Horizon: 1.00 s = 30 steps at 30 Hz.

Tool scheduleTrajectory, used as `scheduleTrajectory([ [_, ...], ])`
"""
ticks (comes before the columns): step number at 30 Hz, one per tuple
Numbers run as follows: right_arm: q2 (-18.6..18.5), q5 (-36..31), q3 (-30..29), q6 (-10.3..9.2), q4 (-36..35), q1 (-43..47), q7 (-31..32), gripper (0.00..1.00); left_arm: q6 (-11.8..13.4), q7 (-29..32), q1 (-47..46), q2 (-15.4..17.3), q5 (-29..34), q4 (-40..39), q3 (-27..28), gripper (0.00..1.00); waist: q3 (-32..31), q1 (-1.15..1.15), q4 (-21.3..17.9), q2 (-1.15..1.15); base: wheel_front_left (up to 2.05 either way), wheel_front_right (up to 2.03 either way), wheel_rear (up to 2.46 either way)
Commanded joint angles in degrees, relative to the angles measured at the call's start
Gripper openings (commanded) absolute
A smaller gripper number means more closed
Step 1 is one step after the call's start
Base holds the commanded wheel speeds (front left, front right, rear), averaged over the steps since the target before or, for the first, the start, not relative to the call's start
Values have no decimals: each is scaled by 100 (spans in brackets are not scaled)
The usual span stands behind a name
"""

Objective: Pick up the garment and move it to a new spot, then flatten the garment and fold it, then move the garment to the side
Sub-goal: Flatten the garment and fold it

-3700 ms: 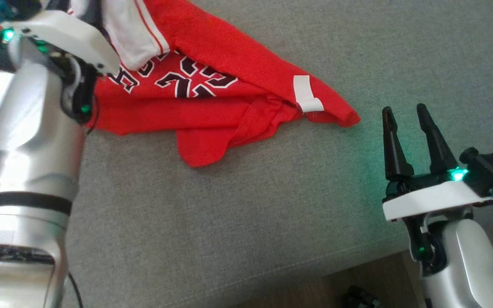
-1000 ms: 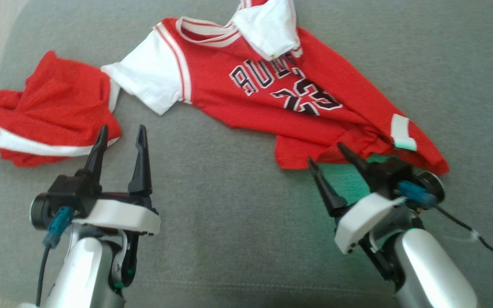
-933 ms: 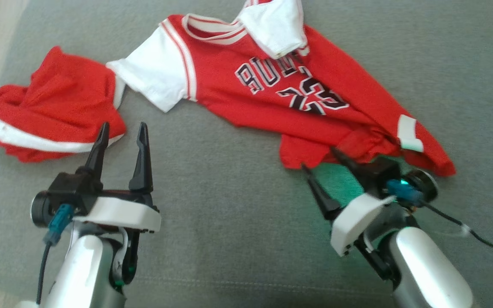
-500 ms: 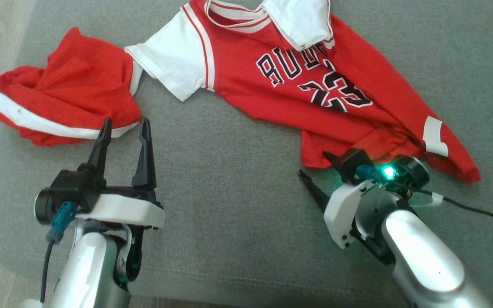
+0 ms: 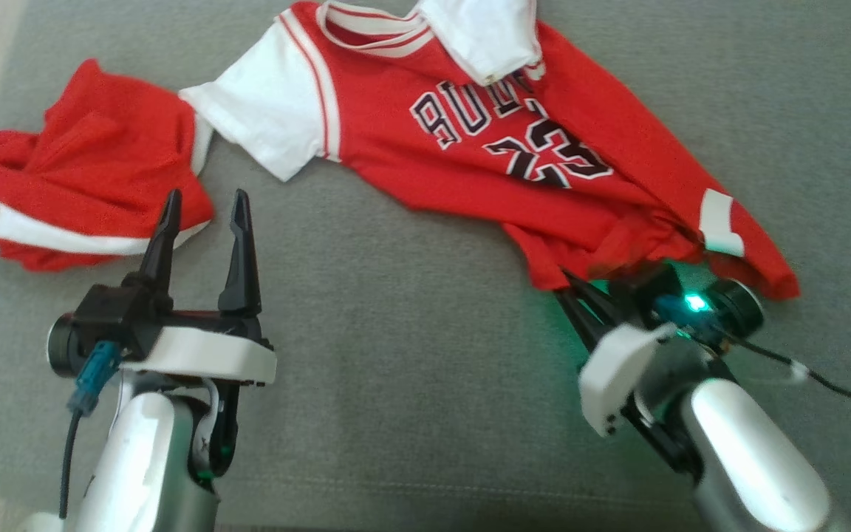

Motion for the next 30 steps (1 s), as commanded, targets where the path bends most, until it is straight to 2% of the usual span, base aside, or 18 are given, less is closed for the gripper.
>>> scheduleTrajectory([
  [1, -43, 39, 5, -5, -312, 105, -31, 0, -19, -32, -142, 63, 66, -216, 215, 100, -16, 0, -87, 0, 0, 0, 0],
  [7, -308, 184, -356, -5, -927, 656, 212, 0, -38, -32, -126, 93, 120, -243, 284, 100, -59, 0, -338, 0, 0, 0, 0],
  [14, -590, 256, -857, -5, -1311, 1078, 514, 0, -57, -32, -86, 107, 152, -241, 312, 100, -111, 0, -494, 0, 0, 0, 0],
  [23, -883, 263, -1740, -5, -1312, 1264, 651, 0, -78, -32, -72, 111, 165, -235, 314, 100, -126, 0, -531, 0, 0, 0, 0],
  [30, -972, 186, -2662, -5, -955, 1071, 451, 0, -75, -32, -78, 107, 168, -267, 317, 100, -57, 0, -536, 0, 0, 0, 0],
])
